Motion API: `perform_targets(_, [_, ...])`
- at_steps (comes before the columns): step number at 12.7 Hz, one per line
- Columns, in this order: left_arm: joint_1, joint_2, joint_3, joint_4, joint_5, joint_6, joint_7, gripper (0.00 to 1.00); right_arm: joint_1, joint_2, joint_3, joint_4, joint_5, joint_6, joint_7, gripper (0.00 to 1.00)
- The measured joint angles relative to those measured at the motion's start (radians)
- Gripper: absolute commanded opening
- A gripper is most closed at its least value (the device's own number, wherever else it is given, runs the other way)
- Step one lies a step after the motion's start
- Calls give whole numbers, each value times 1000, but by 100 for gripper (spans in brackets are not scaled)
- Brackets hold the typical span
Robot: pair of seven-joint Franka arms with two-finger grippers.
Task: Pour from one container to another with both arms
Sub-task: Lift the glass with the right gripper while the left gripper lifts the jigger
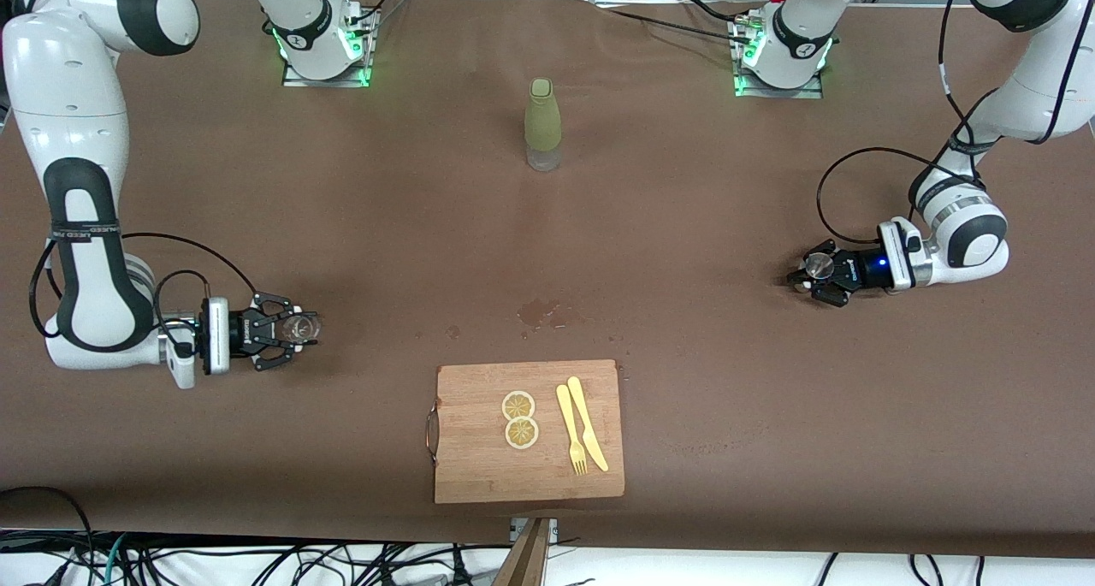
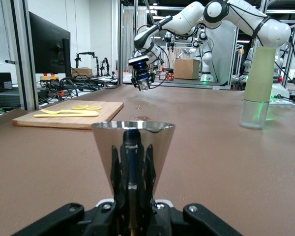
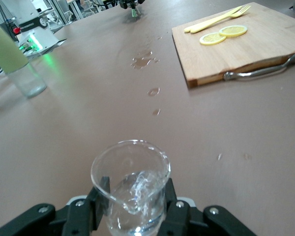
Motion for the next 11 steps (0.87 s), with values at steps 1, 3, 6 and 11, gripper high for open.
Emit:
perform_targets(1, [-3, -1, -13, 1, -1, 0, -16, 0, 21, -1, 0, 21, -1, 0, 51, 27])
perform_targets(3, [-20, -5, -39, 7, -31, -1, -41, 0, 52, -3, 0, 55, -10, -4, 136, 27])
perform_targets(6, [-76, -17, -81, 14, -55, 27, -59, 0, 79, -6, 0, 111, -42, -19, 240, 27])
perform_targets(11, [-222, -31, -122, 14, -209, 120, -76, 0, 157, -15, -1, 197, -111, -36, 444, 27])
